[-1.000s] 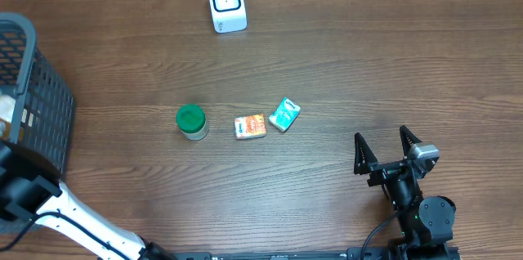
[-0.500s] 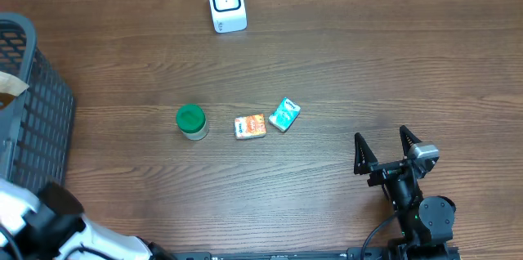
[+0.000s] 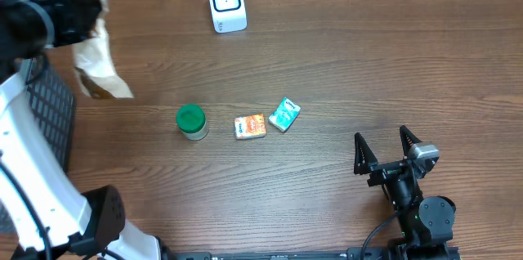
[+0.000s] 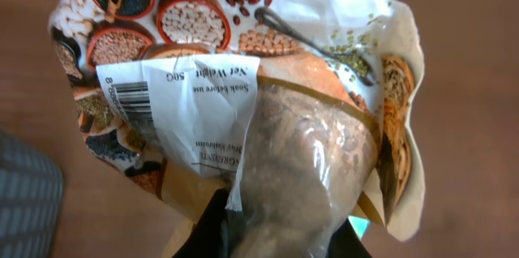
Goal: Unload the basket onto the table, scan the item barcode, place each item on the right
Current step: 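Lift the bread bag out and hold it under the scanner, then lower the bread bag onto the table left of the jar and release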
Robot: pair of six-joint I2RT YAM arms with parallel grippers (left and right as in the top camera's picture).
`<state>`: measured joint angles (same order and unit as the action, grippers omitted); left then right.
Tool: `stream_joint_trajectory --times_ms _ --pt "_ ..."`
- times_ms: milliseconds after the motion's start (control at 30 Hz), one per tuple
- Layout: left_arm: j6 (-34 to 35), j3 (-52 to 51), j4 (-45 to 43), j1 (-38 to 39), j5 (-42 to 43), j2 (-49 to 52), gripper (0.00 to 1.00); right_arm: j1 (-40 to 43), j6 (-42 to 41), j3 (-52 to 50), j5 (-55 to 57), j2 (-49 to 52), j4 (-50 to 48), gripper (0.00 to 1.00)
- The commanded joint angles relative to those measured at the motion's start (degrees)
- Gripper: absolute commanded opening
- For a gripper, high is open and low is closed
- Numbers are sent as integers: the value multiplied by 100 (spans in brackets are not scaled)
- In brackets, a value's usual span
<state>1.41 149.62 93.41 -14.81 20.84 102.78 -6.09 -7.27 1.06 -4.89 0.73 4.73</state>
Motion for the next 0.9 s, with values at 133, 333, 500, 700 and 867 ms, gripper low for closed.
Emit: stream_joint_trajectory --times_ms 133,333,500,700,867 --pt "-98 -72 339 973 -1043 549 4 -28 7 -59 55 -57 -28 100" --pt "63 -739 339 1399 -1797 780 4 -28 7 -59 55 -57 -28 100" --pt "376 -1856 280 1464 -2293 813 5 -28 7 -59 55 -57 -28 100" --pt "468 -3379 -481 1464 -2583 813 4 -28 7 -59 55 -57 -28 100" --pt "485 -4586 -1443 1464 -2957 813 4 -28 7 -59 55 -57 -28 100"
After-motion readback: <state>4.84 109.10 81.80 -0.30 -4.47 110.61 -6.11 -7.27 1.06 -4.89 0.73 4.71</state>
